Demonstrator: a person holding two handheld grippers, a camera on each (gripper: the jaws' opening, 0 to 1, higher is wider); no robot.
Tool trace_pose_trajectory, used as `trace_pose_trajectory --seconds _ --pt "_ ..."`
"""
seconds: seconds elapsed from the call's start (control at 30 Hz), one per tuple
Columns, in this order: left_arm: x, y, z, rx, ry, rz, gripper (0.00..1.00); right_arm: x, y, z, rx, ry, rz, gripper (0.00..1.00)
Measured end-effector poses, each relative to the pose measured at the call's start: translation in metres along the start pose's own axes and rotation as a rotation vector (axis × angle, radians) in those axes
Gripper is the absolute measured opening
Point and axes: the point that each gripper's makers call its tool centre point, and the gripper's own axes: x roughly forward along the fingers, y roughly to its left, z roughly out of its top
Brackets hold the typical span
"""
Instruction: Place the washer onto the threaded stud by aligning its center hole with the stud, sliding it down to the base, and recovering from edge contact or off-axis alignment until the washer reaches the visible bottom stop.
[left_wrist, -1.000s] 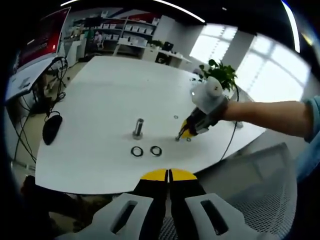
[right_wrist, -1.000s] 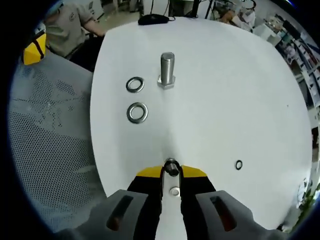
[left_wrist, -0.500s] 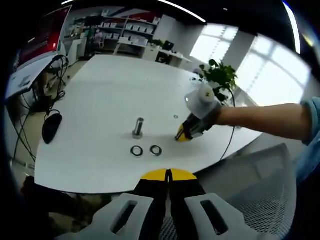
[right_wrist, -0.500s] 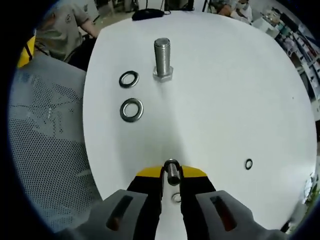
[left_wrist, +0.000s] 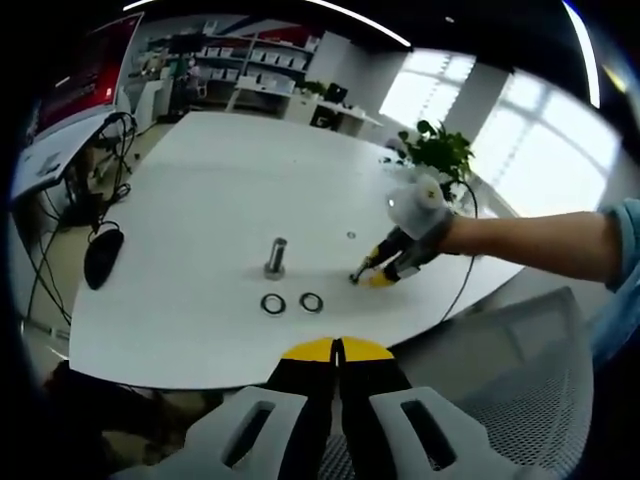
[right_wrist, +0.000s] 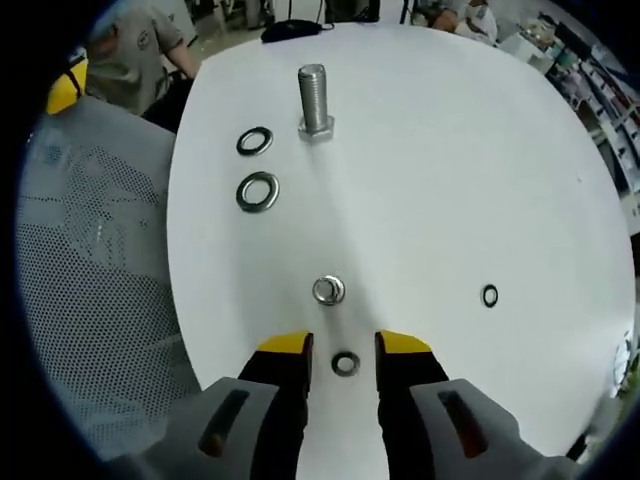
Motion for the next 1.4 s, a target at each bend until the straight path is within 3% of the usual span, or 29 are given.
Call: trace_pose_trajectory --seconds 0.2,0.4,0.6,0.73,0.87,1.2,1.4 --pt "0.0 0.0 0.0 0.001 -0.001 -0.001 0.0 0.0 0.001 -0.014 0.006 0.012 0.013 0.25" --pt "0.0 0.0 0.0 0.0 -0.001 0.0 0.0 0.002 0.004 -0.017 -0.021 0.03 0.012 0.25" --pt "0.0 0.0 0.0 -0.003 -0.002 0.003 0.0 0.004 0.001 -0.014 0.014 0.046 0.007 0.24" --pt "0.0 0.0 0.0 -0.003 0.0 0.004 0.0 0.004 0.001 -0.016 -0.034 0.087 0.009 0.22" --pt "0.0 0.0 0.0 -0.004 0.001 0.004 0.0 0.004 -0.005 -0.015 -0.03 0.084 -0.008 0.14" --pt "0.0 0.001 0.0 -0.004 0.001 0.004 0.0 0.005 -0.002 -0.015 -0.056 0.1 -0.026 0.14" --pt "0.0 0.0 0.0 -0.005 0.003 0.005 0.0 0.005 0.001 -0.013 -0.133 0.123 -0.07 0.14"
